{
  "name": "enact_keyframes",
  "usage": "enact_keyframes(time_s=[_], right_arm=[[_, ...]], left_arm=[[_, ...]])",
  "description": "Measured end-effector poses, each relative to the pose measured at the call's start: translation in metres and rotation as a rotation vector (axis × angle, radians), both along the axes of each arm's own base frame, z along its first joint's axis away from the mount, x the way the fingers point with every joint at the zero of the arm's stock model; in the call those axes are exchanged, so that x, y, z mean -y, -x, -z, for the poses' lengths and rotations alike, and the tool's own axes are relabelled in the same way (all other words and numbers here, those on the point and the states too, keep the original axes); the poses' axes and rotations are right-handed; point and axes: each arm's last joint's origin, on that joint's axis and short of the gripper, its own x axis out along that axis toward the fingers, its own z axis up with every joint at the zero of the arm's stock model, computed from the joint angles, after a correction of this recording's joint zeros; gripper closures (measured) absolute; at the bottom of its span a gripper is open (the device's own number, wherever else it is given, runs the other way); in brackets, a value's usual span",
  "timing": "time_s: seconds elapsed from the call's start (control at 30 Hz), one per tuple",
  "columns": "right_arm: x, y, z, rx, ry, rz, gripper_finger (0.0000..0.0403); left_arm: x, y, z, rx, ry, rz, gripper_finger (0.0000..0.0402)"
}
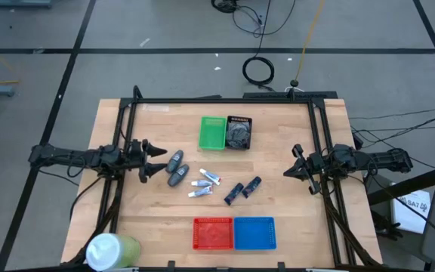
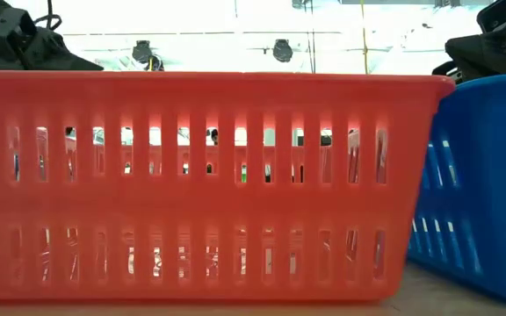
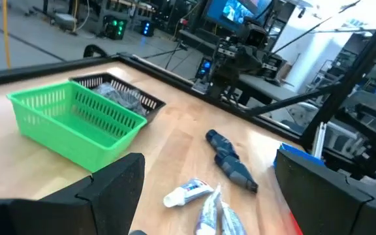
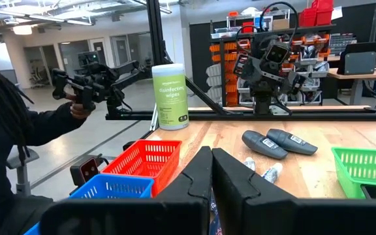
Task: Pick & Place Travel size toiletries
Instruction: Put the left deodorant into the green bin
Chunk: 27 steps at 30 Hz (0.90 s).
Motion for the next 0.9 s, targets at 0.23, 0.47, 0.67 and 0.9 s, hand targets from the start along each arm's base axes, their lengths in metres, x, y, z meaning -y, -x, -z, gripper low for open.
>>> enact_keyframes(time_s=[0.23,0.47,0.67,0.9], right_arm=[[0.0,0.0,0.0,0.0,0.0,0.0,0.0403],[0.0,0.0,0.0,0.0,0.0,0.0,0.0403],[0.0,0.0,0.0,0.0,0.0,0.0,0.0403],[0.0,0.0,0.0,-0.001,0.0,0.0,0.0403]], left_arm=[[0.0,-0.009,-0.019,-0.128,0.078,-0.044,0.0064],[-0.001,-0.038,-0.041,-0.565,0.145,-0.222,0.0064],[0.0,-0.077,-0.046,-0.813,0.148,-0.291,0.0064],[-0.001,-0.114,-0.026,-0.964,0.186,-0.37,0.0064]])
